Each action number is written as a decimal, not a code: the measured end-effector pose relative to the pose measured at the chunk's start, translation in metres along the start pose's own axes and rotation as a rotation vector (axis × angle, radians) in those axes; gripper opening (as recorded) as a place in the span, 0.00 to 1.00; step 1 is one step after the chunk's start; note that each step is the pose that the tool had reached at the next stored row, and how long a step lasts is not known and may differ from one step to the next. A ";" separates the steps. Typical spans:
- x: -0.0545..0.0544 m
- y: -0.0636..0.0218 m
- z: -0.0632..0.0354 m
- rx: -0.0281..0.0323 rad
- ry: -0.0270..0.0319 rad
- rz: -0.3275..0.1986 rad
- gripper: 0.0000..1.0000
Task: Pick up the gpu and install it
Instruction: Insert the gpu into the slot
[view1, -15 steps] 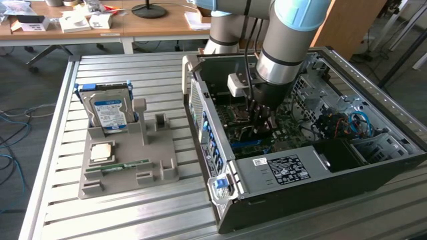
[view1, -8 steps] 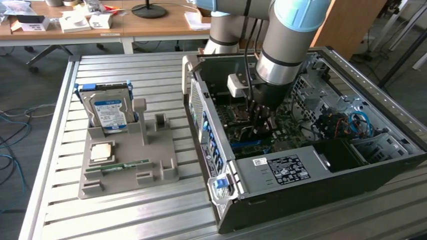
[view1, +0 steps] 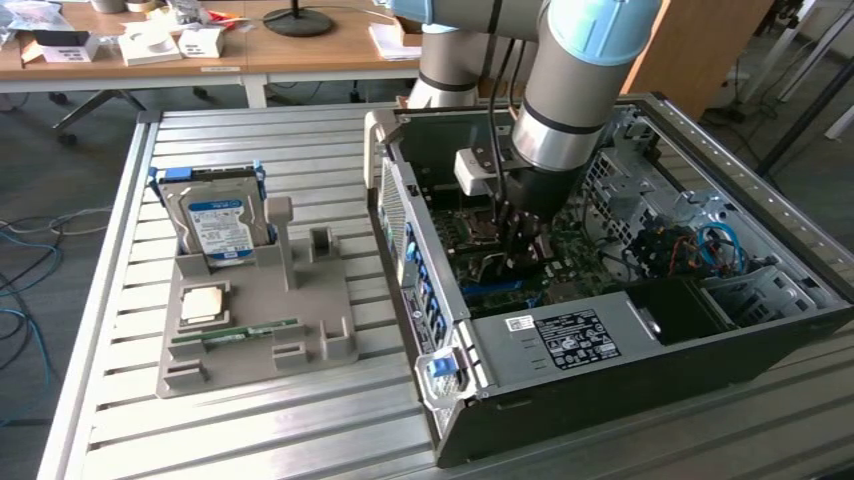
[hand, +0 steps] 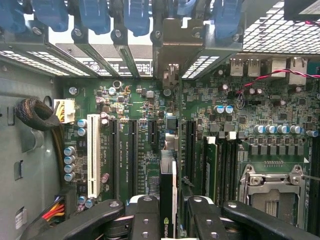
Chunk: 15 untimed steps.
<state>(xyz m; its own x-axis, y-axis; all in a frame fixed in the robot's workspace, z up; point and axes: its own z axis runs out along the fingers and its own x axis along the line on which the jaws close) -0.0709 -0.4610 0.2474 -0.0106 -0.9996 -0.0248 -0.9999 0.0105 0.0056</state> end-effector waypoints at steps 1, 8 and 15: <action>0.000 0.0000 0.0000 0.0000 0.0000 0.000 0.26; 0.000 0.0000 0.0004 0.0001 -0.0002 0.000 0.26; 0.000 0.0012 0.0004 0.0005 -0.0001 0.000 0.26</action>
<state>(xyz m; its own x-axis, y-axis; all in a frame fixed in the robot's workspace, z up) -0.0722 -0.4609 0.2470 -0.0107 -0.9996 -0.0249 -0.9999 0.0106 0.0051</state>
